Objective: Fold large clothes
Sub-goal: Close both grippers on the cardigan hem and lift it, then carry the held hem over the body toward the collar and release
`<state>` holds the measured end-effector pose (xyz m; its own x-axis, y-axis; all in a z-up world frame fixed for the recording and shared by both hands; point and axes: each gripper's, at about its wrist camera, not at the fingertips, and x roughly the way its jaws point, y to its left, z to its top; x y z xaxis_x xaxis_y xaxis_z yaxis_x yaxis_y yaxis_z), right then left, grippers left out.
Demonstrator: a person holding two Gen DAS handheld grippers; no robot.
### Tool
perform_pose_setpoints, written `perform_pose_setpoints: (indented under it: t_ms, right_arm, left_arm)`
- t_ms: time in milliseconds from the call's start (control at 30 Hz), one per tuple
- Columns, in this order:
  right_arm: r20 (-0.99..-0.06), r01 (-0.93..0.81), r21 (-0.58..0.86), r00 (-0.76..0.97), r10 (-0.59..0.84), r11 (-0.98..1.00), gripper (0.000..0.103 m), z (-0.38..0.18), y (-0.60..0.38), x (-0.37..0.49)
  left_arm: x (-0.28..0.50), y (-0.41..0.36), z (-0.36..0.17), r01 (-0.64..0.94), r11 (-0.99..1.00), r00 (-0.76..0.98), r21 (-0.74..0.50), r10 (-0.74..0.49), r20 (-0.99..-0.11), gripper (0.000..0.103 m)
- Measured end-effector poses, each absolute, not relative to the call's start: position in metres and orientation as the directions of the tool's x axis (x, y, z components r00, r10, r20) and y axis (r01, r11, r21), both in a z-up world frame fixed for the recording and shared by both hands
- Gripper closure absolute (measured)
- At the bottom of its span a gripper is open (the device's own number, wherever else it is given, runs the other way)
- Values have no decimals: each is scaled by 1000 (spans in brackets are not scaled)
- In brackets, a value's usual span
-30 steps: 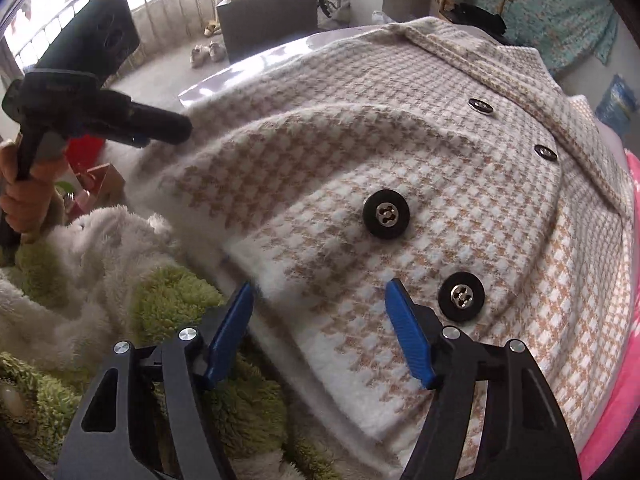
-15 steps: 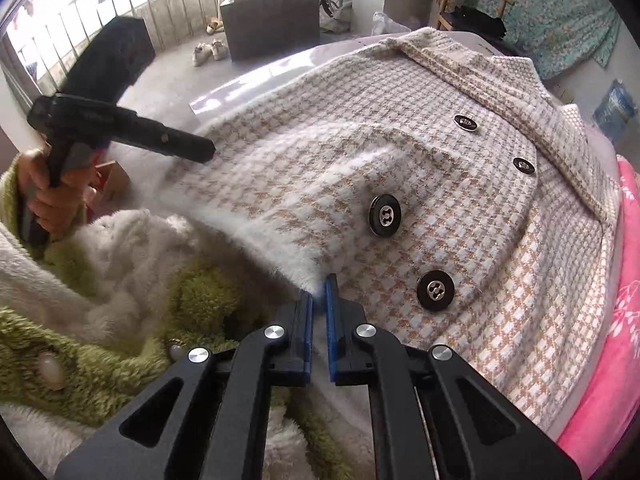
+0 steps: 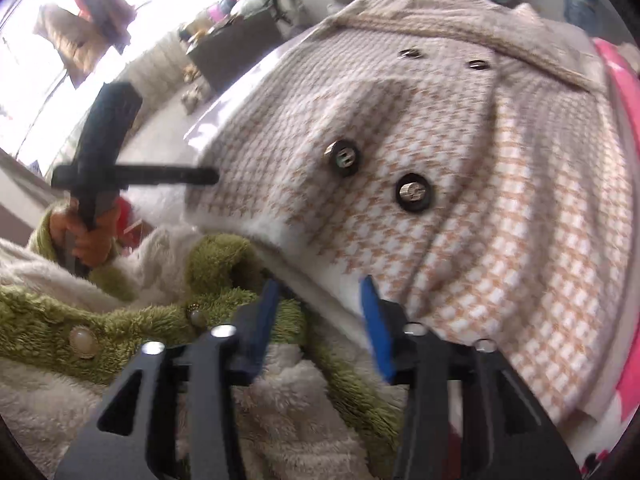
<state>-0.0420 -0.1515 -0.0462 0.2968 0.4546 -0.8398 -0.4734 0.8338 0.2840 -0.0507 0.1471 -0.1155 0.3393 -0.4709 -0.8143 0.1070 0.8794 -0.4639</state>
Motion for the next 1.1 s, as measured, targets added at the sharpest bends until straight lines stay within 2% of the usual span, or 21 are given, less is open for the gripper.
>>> perform_pose_setpoints:
  t_ms: [233, 300, 333, 400, 467, 533, 733, 900, 1100]
  right_arm:
    - [-825, -46, 320, 478, 302, 946, 39, -37, -266, -63]
    - [-832, 61, 349, 480, 279, 935, 39, -50, -289, -66]
    - [-837, 102, 372, 466, 286, 923, 39, -60, -298, -67]
    - [-837, 141, 445, 418, 354, 884, 39, -81, -306, -66]
    - [-834, 156, 483, 382, 399, 862, 49, -99, -304, -66]
    - [-829, 145, 510, 347, 439, 848, 91, -108, -299, -69]
    - [-767, 21, 547, 412, 491, 837, 93, -61, -286, -71]
    - [-674, -46, 577, 537, 507, 816, 93, -16, -291, -49]
    - [-571, -58, 617, 654, 497, 785, 93, 10, -314, 4]
  left_arm:
    - [-59, 131, -113, 153, 936, 328, -317, -351, -877, 72]
    - [-60, 128, -111, 168, 942, 334, -290, -331, -883, 75]
    - [-60, 126, -110, 176, 946, 334, -272, -317, -888, 81]
    - [-62, 123, -106, 196, 951, 342, -241, -297, -892, 86]
    - [-63, 122, -101, 211, 951, 351, -227, -290, -890, 93]
    - [-65, 122, -91, 230, 945, 368, -231, -304, -879, 95]
    - [-68, 123, -40, 281, 914, 487, -292, -398, -778, 96]
    - [-38, 123, -7, 271, 926, 581, -262, -374, -723, 97]
    - [19, 135, 17, 204, 951, 666, -234, -310, -679, 97]
